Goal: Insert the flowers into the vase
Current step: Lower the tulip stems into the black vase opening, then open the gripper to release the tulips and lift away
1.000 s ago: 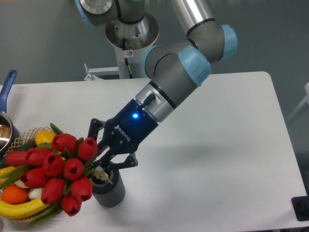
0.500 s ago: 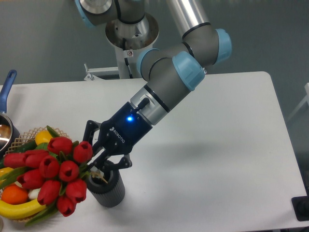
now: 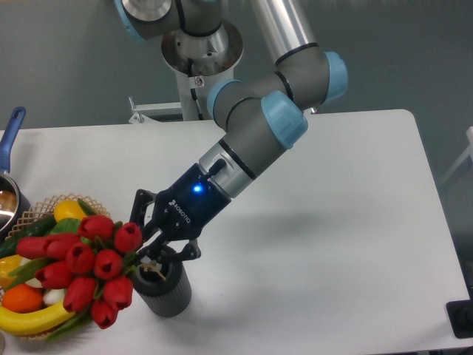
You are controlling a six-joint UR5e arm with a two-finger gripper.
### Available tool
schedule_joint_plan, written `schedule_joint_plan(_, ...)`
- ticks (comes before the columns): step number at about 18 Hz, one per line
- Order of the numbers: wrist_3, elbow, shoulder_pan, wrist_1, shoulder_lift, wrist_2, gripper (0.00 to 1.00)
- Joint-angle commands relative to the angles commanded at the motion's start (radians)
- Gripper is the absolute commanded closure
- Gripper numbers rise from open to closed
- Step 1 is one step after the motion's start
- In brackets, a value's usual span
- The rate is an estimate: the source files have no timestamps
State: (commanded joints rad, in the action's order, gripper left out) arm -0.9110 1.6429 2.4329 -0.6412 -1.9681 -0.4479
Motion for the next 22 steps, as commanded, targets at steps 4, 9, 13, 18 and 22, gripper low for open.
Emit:
schedule_joint_plan(4, -0.034, 0.005, -0.003, 0.000, -0.024, 0.000, 0.87)
schedule_joint_plan(9, -0.094, 0.037, -0.003, 0.000, -0.043, 0.000, 0.82)
schedule_joint_plan(13, -0.100, 0.058, 0.003, 0.000, -0.041, 0.000, 0.74)
schedule_joint_plan(18, -0.100, 0.066, 0.009, 0.000, -0.041, -0.002, 0.61)
schedule_joint_plan(22, -0.109, 0.089, 0.021, 0.000, -0.040, -0.002, 0.59)
